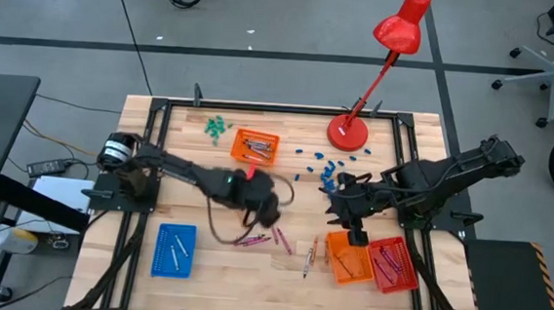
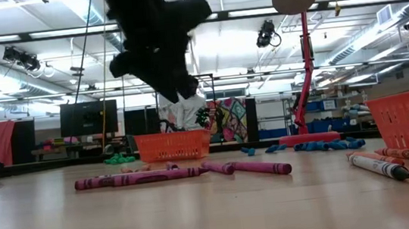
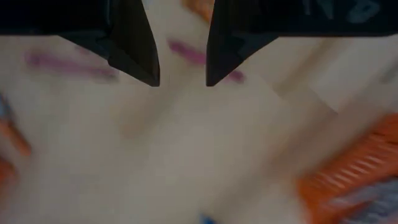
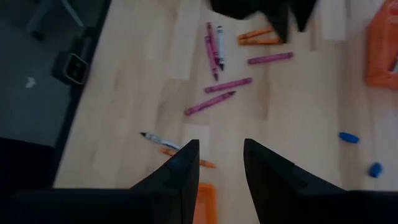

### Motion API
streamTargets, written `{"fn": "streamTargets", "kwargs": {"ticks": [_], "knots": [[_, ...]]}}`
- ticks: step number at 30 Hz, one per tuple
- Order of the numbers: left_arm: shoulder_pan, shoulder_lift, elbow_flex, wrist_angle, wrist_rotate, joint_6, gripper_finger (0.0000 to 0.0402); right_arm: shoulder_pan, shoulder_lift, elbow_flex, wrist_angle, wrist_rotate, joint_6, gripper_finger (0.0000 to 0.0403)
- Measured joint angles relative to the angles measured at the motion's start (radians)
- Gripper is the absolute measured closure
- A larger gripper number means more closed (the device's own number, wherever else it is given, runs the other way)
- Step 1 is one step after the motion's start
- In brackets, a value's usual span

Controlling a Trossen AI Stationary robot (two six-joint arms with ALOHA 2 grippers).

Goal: Sort crayons
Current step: Put the black crayon into the top orange bin

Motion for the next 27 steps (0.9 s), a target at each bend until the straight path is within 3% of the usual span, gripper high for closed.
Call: {"fn": "streamTargets", "kwargs": {"ticks": [4,8,11,20,27], "knots": [[-0.078,0.002,0.000,-0.002,0.032,-0.031,0.0260,0.010,0.010,0.000,0.011,-0.035,0.047,0.0273],[-0.124,0.002,0.000,0.002,0.034,-0.262,0.0260,0.024,0.025,0.000,0.007,-0.077,0.153,0.0273],[-0.138,0.002,0.000,0.002,0.034,-0.347,0.0260,0.037,0.060,0.000,0.008,-0.084,0.220,0.0273],[-0.125,0.002,0.000,0.017,0.032,-0.250,0.0260,0.072,0.265,0.000,0.077,-0.093,0.465,0.0273],[-0.187,-0.007,0.000,-0.062,0.117,-0.064,0.0260,0.074,0.419,0.000,0.229,-0.220,0.709,0.0273]]}}
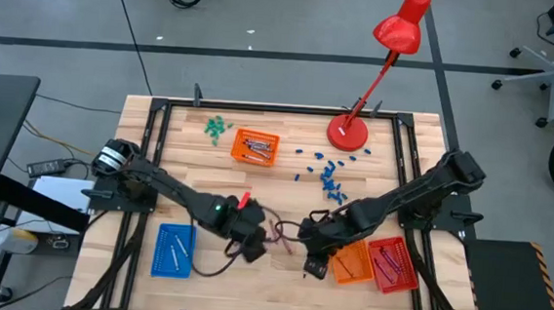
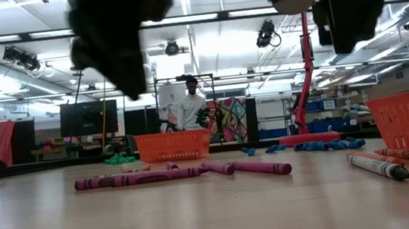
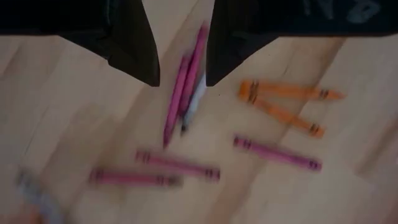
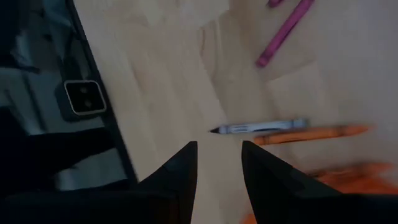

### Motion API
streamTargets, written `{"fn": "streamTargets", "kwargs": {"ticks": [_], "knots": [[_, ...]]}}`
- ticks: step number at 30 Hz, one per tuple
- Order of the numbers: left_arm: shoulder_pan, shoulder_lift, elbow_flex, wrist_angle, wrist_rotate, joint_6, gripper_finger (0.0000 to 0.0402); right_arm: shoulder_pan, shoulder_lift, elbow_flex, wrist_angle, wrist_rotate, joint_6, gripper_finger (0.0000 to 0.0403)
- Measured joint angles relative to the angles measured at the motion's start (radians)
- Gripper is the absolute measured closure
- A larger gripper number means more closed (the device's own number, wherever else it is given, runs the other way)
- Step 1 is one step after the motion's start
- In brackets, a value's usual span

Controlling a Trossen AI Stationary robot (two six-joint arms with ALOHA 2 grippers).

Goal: Sort crayons
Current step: Put the black crayon into the top orange bin

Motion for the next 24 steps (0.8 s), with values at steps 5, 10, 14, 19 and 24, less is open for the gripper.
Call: {"fn": "streamTargets", "kwargs": {"ticks": [5,10,14,19,24], "knots": [[-0.066,-0.007,0.000,-0.110,-0.009,0.098,0.0260,0.016,0.076,0.000,0.080,-0.046,0.010,0.0273],[-0.136,-0.048,-0.001,-0.153,-0.069,0.190,0.0260,0.063,0.104,0.000,0.142,-0.020,-0.273,0.0273],[-0.175,-0.121,-0.001,-0.206,-0.172,0.193,0.0260,0.091,0.104,0.000,0.137,0.052,-0.629,0.0273],[-0.211,-0.216,0.000,-0.189,-0.296,0.189,0.0260,0.107,0.111,0.001,0.147,0.159,-0.965,0.0273],[-0.234,-0.273,0.000,-0.171,-0.381,0.156,0.0260,0.089,0.138,-0.001,0.143,0.180,-1.121,0.0273]]}}
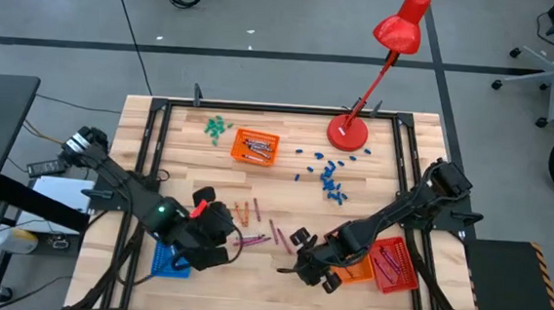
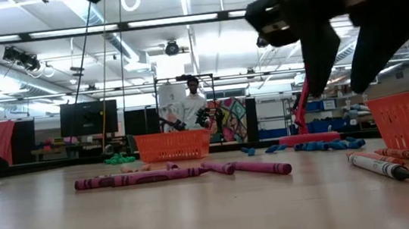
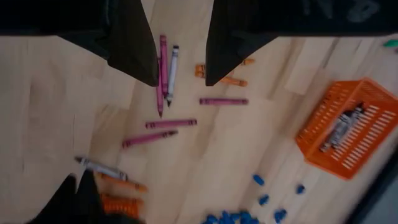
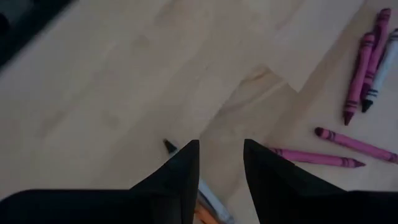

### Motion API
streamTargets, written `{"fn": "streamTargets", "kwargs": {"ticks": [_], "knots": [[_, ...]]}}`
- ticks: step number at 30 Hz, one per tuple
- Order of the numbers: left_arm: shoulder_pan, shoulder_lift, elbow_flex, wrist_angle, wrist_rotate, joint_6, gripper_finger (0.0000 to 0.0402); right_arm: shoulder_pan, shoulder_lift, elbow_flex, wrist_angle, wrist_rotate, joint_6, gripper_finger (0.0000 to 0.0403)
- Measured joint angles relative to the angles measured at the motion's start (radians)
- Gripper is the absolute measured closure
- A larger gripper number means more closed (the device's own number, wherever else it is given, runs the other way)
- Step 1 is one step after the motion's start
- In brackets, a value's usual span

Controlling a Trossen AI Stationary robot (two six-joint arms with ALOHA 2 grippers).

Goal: Sort crayons
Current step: Put the black crayon into the top orange bin

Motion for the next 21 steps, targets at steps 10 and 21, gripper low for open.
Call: {"fn": "streamTargets", "kwargs": {"ticks": [10,21], "knots": [[0.018,-0.008,0.000,-0.015,-0.008,-0.079,0.0260,-0.024,0.065,0.001,-0.016,-0.095,-0.142,0.0273],[0.030,-0.008,0.000,0.033,-0.010,-0.143,0.0260,-0.030,0.114,-0.018,-0.006,-0.110,-0.196,0.0273]]}}
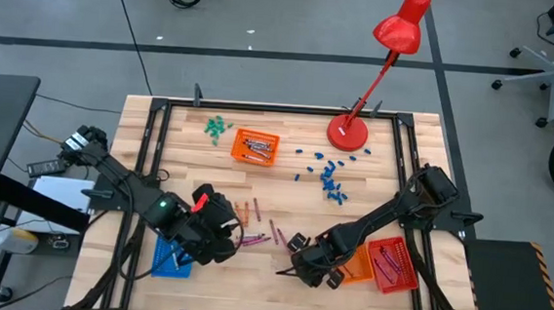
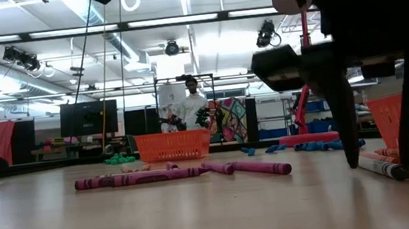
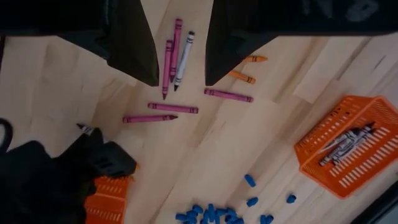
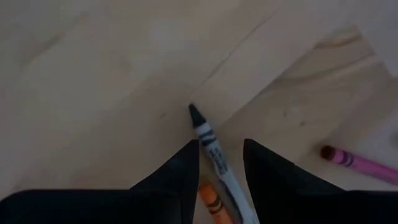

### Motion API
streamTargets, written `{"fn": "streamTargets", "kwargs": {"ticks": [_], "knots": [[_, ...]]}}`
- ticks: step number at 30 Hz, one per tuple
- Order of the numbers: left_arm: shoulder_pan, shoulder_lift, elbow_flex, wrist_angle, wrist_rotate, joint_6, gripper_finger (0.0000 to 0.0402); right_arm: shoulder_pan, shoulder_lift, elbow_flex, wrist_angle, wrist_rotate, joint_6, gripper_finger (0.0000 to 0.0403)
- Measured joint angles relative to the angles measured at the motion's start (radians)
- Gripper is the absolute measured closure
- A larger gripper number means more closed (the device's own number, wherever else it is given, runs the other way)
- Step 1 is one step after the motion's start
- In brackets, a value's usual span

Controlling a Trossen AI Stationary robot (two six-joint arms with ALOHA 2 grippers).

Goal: Sort crayons
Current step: Put the black crayon into the top orange bin

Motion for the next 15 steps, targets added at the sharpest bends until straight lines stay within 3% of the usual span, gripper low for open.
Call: {"fn": "streamTargets", "kwargs": {"ticks": [8,15], "knots": [[0.000,0.000,0.000,0.044,0.003,-0.049,0.0260,-0.027,-0.006,-0.041,0.017,-0.020,-0.005,0.0284],[0.000,0.000,0.000,0.050,0.007,-0.074,0.0260,-0.056,-0.006,-0.049,0.034,-0.048,-0.033,0.0353]]}}
